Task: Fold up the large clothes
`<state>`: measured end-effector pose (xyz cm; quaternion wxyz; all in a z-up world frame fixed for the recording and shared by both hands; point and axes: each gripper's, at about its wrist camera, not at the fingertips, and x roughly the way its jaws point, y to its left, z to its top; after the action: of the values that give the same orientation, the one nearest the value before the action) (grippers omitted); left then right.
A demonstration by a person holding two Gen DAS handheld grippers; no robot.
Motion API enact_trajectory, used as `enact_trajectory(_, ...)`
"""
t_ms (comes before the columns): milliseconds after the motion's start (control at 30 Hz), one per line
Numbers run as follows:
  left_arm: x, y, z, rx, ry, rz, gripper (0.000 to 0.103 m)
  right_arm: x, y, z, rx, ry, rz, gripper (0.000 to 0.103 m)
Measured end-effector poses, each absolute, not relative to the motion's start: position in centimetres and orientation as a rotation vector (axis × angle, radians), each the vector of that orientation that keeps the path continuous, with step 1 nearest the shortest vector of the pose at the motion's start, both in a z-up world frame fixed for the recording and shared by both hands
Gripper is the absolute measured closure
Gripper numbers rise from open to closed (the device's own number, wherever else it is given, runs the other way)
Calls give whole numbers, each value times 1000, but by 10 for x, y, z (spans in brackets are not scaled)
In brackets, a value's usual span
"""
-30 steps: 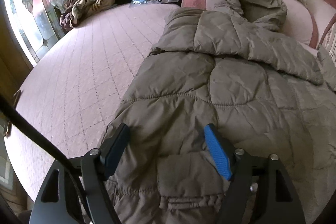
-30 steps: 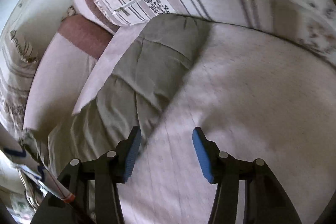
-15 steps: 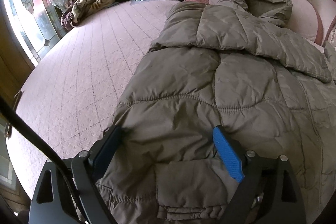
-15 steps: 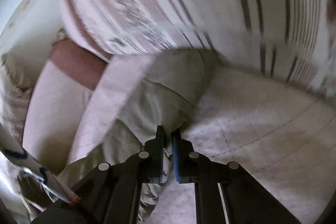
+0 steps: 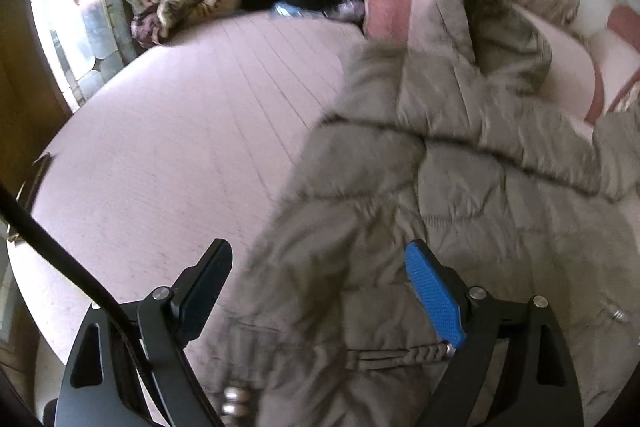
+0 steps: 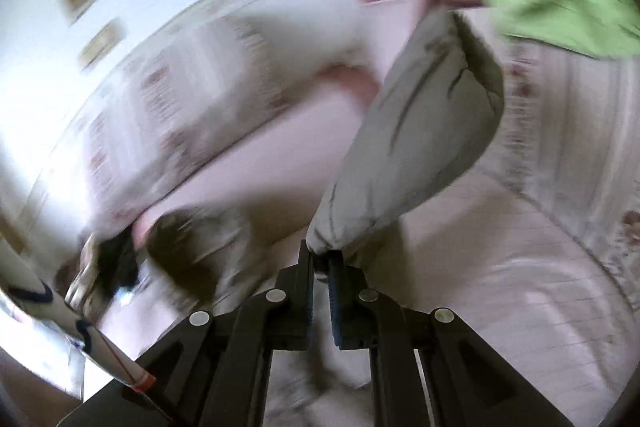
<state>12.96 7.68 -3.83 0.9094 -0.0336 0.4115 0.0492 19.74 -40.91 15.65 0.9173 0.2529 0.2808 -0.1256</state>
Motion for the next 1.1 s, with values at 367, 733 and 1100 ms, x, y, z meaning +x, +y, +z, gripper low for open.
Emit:
enact_trajectory(367, 121, 128, -14, -161, 803, 152, 15, 252, -237, 26, 360, 874, -43, 96)
enact_trajectory(733, 121, 148, -17, -227, 811, 184, 15, 242, -185, -24, 162, 998, 8, 40)
enact_trajectory(1100, 126, 143, -25, -200, 836, 189, 15, 274, -112, -3, 21, 945, 99, 32)
